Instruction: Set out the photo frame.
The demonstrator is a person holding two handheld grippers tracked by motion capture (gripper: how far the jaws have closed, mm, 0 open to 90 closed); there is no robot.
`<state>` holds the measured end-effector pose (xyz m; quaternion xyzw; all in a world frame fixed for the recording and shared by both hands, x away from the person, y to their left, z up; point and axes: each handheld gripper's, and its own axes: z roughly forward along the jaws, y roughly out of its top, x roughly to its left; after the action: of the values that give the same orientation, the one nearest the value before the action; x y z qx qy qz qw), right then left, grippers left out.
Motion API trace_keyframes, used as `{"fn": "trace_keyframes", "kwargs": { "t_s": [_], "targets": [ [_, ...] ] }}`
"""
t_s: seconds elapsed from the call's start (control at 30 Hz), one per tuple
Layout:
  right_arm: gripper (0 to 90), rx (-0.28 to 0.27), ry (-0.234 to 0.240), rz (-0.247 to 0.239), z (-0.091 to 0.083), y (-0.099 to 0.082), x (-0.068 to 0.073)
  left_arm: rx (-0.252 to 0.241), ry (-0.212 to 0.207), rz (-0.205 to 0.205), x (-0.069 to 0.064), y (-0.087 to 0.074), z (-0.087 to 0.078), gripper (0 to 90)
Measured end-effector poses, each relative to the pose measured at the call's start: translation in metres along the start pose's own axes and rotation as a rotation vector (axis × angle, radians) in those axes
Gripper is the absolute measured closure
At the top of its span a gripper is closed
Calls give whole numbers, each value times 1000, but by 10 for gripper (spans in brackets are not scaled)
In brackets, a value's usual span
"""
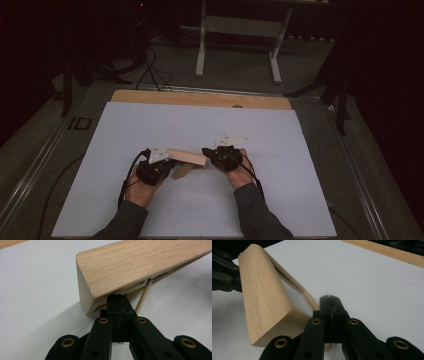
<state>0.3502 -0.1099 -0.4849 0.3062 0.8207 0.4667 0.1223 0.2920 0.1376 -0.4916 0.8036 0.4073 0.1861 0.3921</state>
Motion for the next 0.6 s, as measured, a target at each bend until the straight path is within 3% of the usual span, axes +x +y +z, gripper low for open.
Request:
{"fn": "trace_keyframes", "kwargs": {
  "t_s": [0.6],
  "targets": [
    [899,10,4,-28,-3,-1,5,-26,-16,-7,-2,6,-2,897]
  ]
}}
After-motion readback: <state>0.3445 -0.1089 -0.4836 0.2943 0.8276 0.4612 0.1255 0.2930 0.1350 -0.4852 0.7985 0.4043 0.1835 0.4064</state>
